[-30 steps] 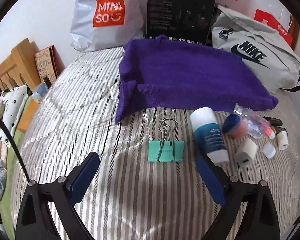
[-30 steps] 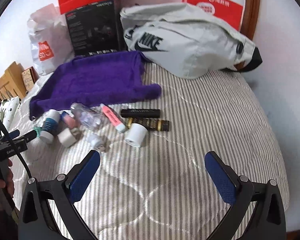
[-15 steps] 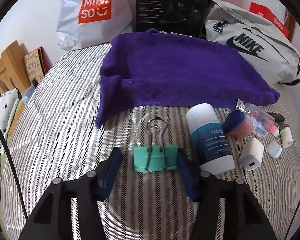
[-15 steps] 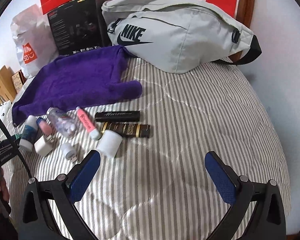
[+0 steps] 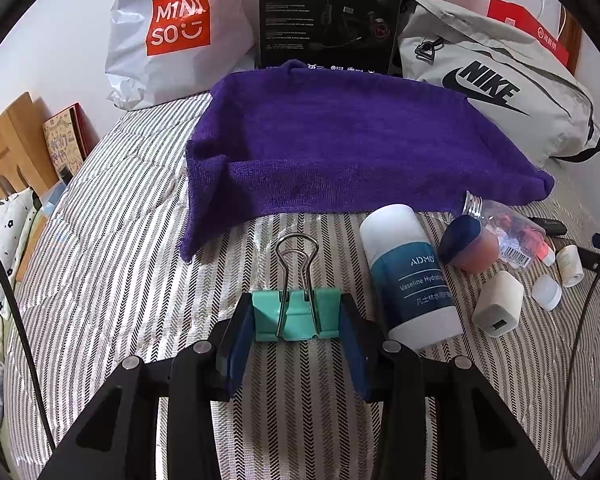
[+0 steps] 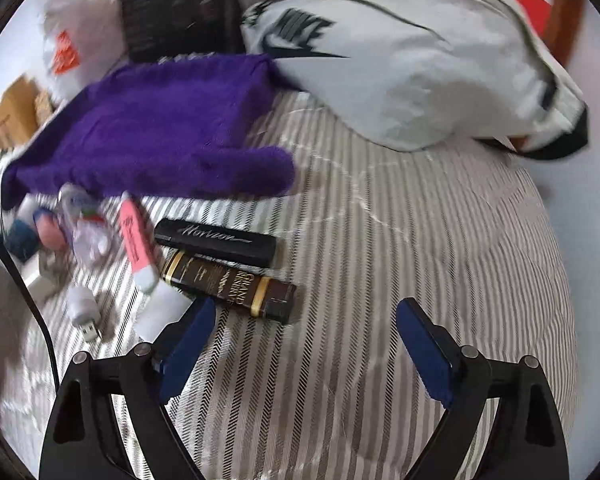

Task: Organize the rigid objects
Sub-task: 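Grasp the teal binder clip with the left tool while the right tool grasps the brown Grand Reserve tube, then carry the binder clip and the Grand Reserve tube toward the purple towel with both tools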

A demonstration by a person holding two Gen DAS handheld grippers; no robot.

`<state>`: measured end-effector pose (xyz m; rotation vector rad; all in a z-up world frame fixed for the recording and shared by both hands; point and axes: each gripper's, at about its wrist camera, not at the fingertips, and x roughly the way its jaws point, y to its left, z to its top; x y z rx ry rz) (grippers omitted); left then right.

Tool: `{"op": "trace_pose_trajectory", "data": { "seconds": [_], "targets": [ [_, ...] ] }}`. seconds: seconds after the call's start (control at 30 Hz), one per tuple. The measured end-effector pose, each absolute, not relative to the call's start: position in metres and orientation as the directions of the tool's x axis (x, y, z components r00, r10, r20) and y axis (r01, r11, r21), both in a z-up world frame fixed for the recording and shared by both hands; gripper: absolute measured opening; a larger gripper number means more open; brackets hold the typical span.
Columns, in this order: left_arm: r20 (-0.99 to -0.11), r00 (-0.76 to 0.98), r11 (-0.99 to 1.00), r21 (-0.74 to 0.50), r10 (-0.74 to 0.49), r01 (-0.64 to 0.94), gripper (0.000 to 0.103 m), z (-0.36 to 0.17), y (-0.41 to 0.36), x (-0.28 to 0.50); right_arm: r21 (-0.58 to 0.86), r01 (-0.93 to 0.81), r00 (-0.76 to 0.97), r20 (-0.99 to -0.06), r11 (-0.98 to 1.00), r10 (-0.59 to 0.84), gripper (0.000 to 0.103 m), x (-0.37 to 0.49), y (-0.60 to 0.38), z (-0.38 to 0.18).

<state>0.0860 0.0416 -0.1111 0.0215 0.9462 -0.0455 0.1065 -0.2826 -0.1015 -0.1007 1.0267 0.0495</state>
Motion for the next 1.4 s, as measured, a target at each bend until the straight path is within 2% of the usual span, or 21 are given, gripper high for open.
{"op": "trace_pose_trajectory", "data": {
  "seconds": [0.17, 0.23, 0.27, 0.3, 0.37, 0.77, 0.9, 1.07, 1.2, 1.4],
  "targets": [
    [-0.815, 0.579, 0.999, 0.001, -0.03, 0.053, 0.04, -0.111, 0.042, 0.087, -0.091, -0.205, 0.532, -0.846, 0.975, 0.034, 0.091, 0.115, -0.263, -0.11],
    [-0.816, 0.578, 0.999, -0.001, -0.032, 0.054, 0.04, -0.111, 0.042, 0.087, -0.091, -0.242, 0.538, -0.841, 0.966, 0.056, 0.084, 0.117, -0.258, -0.111],
    [-0.815, 0.578, 0.998, -0.001, -0.033, 0.055, 0.04, -0.111, 0.042, 0.087, -0.075, -0.263, 0.54, -0.838, 0.962, 0.083, 0.072, 0.116, -0.257, -0.111],
    [-0.815, 0.578, 0.998, -0.001, -0.033, 0.056, 0.04, -0.111, 0.042, 0.088, -0.034, -0.283, 0.529, -0.839, 0.958, 0.126, 0.055, 0.114, -0.257, -0.11],
    [-0.814, 0.579, 0.998, -0.002, -0.035, 0.057, 0.04, -0.112, 0.043, 0.087, 0.037, -0.283, 0.504, -0.844, 0.959, 0.181, 0.042, 0.111, -0.261, -0.109],
    [-0.813, 0.58, 0.998, -0.001, -0.037, 0.063, 0.04, -0.112, 0.043, 0.087, 0.026, -0.361, 0.494, -0.842, 0.932, 0.215, 0.043, 0.114, -0.238, -0.107],
    [-0.815, 0.578, 0.998, 0.001, -0.037, 0.064, 0.04, -0.112, 0.042, 0.087, 0.026, -0.367, 0.494, -0.841, 0.93, 0.219, 0.037, 0.115, -0.237, -0.107],
    [-0.815, 0.579, 0.998, 0.001, -0.036, 0.064, 0.04, -0.112, 0.042, 0.087, 0.103, -0.323, 0.447, -0.86, 0.941, 0.247, 0.031, 0.095, -0.246, -0.105],
    [-0.814, 0.579, 0.998, 0.0, -0.039, 0.068, 0.04, -0.112, 0.042, 0.087, 0.032, -0.382, 0.454, -0.864, 0.924, 0.218, 0.035, 0.085, -0.23, -0.105],
    [-0.817, 0.575, 0.998, -0.002, -0.043, 0.07, 0.04, -0.111, 0.043, 0.088, 0.028, -0.386, 0.477, -0.849, 0.922, 0.226, 0.037, 0.106, -0.225, -0.106]
  ]
}}
